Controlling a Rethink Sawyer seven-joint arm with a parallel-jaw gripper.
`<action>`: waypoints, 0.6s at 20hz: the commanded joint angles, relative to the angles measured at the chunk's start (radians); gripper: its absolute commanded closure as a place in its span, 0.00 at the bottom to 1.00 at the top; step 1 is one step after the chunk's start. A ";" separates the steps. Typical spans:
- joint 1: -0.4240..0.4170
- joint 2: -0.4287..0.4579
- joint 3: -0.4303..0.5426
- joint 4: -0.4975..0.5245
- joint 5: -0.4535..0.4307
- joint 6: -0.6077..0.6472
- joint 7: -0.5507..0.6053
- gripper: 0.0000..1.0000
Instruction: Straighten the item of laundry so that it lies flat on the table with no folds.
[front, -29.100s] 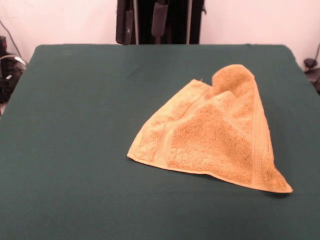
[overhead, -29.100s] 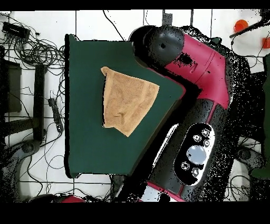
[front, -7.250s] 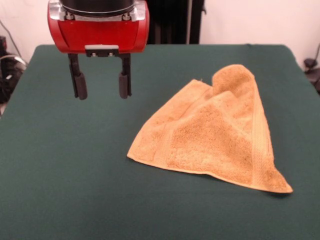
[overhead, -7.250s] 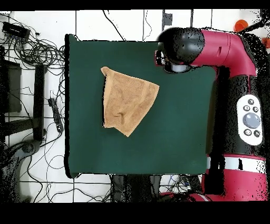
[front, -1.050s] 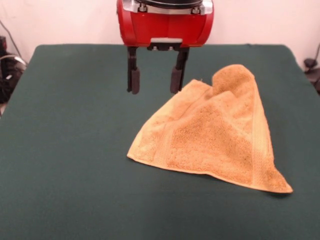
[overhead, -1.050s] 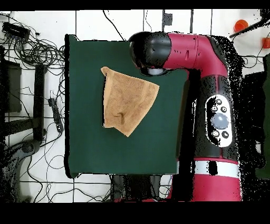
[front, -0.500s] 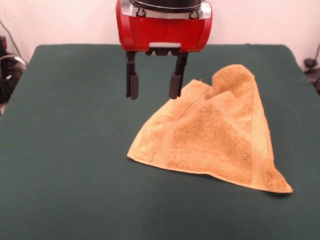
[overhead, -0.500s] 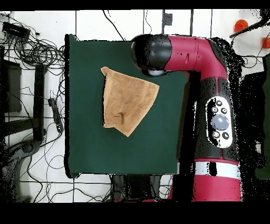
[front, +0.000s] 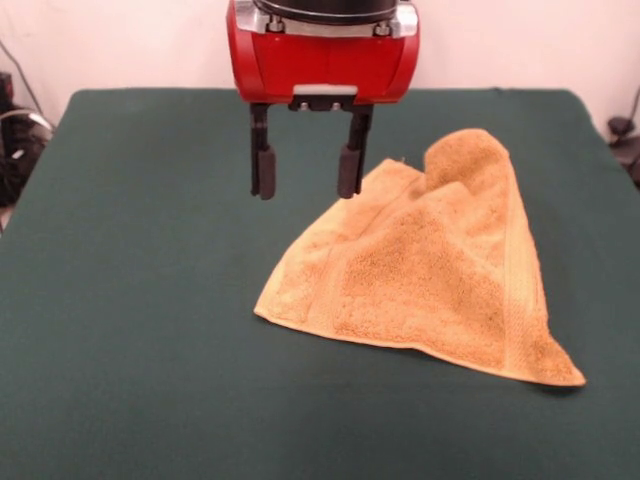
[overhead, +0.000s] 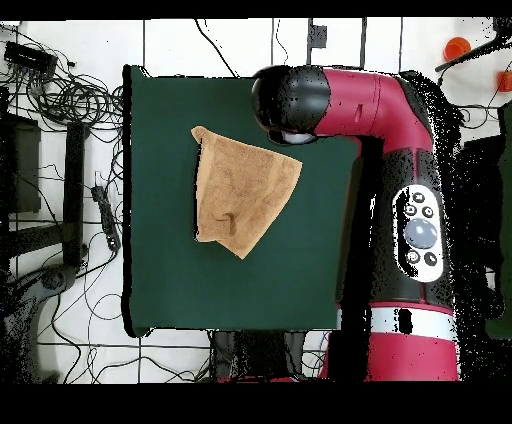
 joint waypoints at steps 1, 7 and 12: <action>0.052 0.036 0.001 0.156 0.049 -0.032 0.237 0.00; 0.065 0.030 -0.019 0.175 0.061 -0.051 0.262 0.00; 0.076 0.028 -0.036 0.187 0.084 -0.066 0.279 0.00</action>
